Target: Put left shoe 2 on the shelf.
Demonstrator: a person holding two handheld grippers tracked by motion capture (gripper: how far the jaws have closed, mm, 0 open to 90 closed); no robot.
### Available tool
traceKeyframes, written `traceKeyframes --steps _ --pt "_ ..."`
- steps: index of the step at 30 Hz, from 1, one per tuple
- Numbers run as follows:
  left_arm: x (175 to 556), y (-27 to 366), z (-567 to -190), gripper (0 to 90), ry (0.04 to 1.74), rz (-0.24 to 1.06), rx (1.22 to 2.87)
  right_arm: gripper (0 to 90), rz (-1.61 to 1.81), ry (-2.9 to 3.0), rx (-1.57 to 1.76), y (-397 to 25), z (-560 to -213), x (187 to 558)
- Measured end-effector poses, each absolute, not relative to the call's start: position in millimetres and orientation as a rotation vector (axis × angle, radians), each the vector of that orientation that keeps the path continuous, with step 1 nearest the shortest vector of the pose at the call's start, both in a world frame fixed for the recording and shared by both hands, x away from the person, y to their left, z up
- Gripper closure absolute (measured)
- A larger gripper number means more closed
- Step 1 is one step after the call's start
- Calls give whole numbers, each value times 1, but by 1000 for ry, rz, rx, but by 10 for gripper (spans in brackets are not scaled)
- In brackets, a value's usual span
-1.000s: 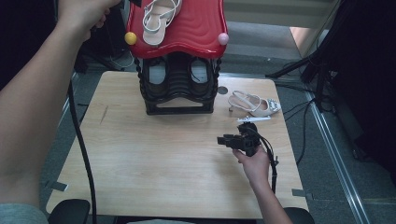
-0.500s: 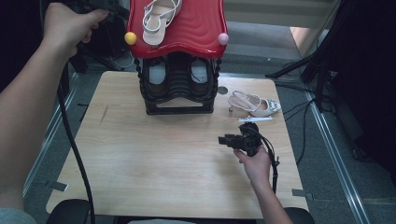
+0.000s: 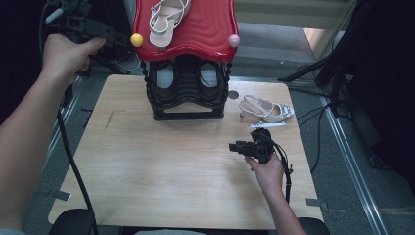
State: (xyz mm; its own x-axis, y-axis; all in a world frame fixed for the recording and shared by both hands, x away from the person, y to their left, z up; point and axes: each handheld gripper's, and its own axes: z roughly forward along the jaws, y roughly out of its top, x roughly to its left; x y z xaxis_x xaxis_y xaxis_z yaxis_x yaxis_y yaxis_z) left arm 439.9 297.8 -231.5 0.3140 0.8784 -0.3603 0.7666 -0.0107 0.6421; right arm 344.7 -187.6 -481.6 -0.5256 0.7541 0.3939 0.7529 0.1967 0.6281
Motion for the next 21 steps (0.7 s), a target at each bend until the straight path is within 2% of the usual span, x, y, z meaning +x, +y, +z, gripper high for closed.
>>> traceKeyframes --steps 5,12,21 --pt "437 300 -256 387 1499 189 1808 613 1277 2427 1532 -188 -482 345" --pt "432 296 -293 386 1512 132 1804 613 1272 2427 1536 -188 -482 345" --pt "426 295 -321 388 1519 110 1796 613 1272 2422 1531 -189 -482 346"
